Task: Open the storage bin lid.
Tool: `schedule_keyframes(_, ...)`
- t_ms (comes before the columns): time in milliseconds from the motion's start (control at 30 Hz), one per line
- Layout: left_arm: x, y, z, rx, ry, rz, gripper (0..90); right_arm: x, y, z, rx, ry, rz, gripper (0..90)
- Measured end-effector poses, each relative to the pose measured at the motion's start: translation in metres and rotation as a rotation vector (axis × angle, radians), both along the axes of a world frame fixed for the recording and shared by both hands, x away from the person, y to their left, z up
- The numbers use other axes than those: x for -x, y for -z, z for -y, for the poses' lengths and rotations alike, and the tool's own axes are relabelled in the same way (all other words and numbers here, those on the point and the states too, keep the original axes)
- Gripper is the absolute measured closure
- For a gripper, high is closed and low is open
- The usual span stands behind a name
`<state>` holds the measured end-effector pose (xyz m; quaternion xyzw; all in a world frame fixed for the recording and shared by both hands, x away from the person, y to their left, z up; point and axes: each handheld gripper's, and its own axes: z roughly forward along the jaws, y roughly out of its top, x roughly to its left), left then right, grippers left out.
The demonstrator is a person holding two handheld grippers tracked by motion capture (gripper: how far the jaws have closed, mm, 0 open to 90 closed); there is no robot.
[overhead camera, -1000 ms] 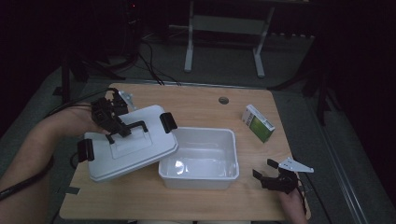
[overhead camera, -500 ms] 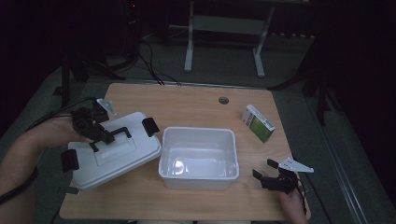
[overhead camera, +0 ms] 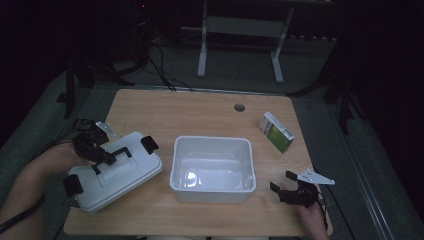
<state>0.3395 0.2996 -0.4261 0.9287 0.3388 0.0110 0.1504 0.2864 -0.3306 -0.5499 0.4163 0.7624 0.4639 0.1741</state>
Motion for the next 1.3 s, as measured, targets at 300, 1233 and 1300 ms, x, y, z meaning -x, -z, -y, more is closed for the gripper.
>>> schedule_keyframes(300, -0.013, 0.038, 0.012, 0.021, 0.001, 0.007, 83.7, 0.000, 0.000, 0.000, 0.000, 0.001, -0.002, 13.3)
schedule_keyframes(1233, -0.025, 0.059, 0.029, 0.025, -0.031, 0.011, 64.4, -0.001, -0.001, 0.002, -0.010, 0.009, 0.002, 13.3)
schedule_keyframes(1300, -0.023, 0.055, 0.030, 0.016, -0.069, 0.035, 53.8, -0.001, -0.001, 0.004, -0.014, 0.010, 0.001, 13.3)
